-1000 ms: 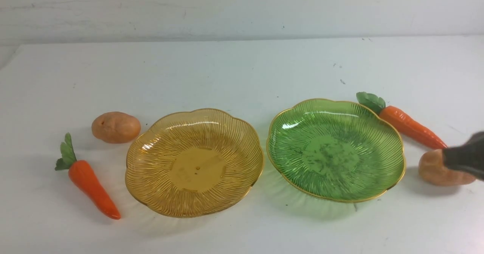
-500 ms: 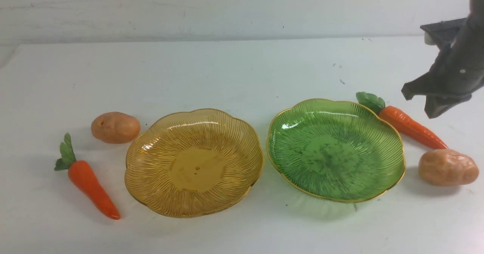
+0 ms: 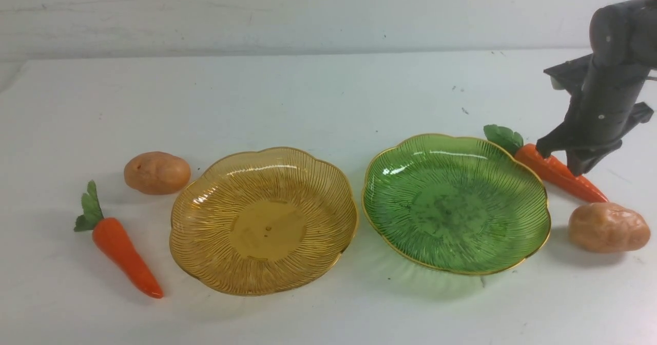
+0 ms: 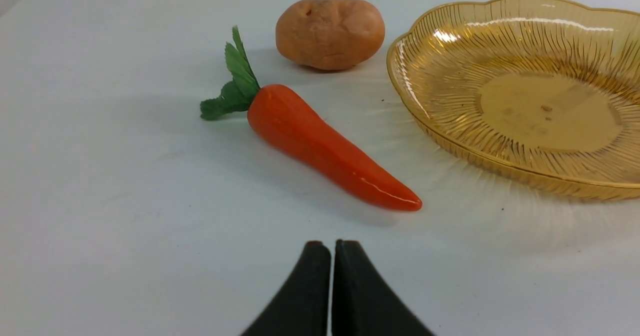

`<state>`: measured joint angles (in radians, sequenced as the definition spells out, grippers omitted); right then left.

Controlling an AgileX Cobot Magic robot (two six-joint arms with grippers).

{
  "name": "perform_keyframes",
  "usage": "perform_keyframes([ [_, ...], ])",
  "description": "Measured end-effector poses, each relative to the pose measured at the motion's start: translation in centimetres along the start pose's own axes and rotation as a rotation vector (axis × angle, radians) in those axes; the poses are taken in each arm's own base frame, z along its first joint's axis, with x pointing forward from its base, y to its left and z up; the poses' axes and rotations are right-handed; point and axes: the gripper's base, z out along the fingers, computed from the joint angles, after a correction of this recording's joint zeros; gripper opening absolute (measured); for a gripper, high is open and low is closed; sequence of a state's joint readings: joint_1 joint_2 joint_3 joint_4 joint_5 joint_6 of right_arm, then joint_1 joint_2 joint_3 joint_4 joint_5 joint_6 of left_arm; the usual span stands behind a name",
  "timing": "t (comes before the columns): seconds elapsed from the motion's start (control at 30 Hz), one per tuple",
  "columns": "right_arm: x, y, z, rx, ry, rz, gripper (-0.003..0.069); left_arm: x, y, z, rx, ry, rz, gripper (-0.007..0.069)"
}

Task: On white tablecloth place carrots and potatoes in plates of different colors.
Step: 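Place the carrot on the yellow plate with the right gripper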

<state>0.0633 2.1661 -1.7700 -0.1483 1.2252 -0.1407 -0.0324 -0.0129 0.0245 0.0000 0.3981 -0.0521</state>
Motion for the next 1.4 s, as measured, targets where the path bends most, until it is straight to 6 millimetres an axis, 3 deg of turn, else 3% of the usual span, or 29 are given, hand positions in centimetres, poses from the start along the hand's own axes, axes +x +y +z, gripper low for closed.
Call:
perform_keyframes([
  [0.27,-0.1,0.4,0.4,-0.035,0.003,-0.032,0.0276,0.0,0.0,0.0,0.000,0.000,0.000,-0.0003],
  [0.47,-0.3,0.4,2.6,-0.020,0.025,-0.160,0.0447,0.0,0.0,0.0,0.000,0.000,0.000,-0.0003],
  [0.7,-0.3,0.5,4.3,-0.007,0.057,-0.221,0.0463,0.0,0.0,0.0,0.000,0.000,0.000,-0.0003],
  [0.77,-0.3,0.4,4.4,-0.001,0.065,-0.230,0.0417,0.0,0.0,0.0,0.000,0.000,0.000,-0.0003],
  [0.87,-0.6,0.0,4.2,0.032,0.078,-0.246,0.0267,0.0,0.0,0.0,0.000,0.000,0.000,-0.0003],
  [0.9,-1.0,-0.5,3.6,0.070,0.066,-0.246,0.0223,0.0,0.0,0.0,0.000,0.000,0.000,-0.0003],
  [0.97,-1.5,-0.8,3.0,0.098,0.045,-0.236,0.0229,0.0,0.0,0.0,0.000,0.000,0.000,-0.0003],
  [1.03,-2.9,-2.0,-0.3,0.164,-0.058,-0.167,0.0235,0.0,0.0,0.0,0.000,0.000,0.000,-0.0003],
  [1.07,-3.0,-2.0,-0.5,0.166,-0.065,-0.163,0.0235,0.0,0.0,0.0,0.000,0.000,0.000,-0.0003],
  [1.13,-3.7,-2.5,-5.4,0.157,-0.207,-0.078,0.0235,0.0,0.0,0.0,0.000,0.000,0.000,-0.0003],
  [1.2,-3.5,-2.4,-8.1,0.116,-0.280,-0.017,0.0235,0.0,0.0,0.0,0.000,0.000,0.000,-0.0003],
  [1.3,-2.9,-0.8,-12.5,-0.071,-0.399,0.087,0.0235,0.0,0.0,0.0,0.000,0.000,0.000,-0.0003],
  [1.4,-2.4,3.8,-15.1,-0.340,-0.450,0.096,0.0235,0.0,0.0,0.0,0.000,0.000,0.000,-0.0003],
])
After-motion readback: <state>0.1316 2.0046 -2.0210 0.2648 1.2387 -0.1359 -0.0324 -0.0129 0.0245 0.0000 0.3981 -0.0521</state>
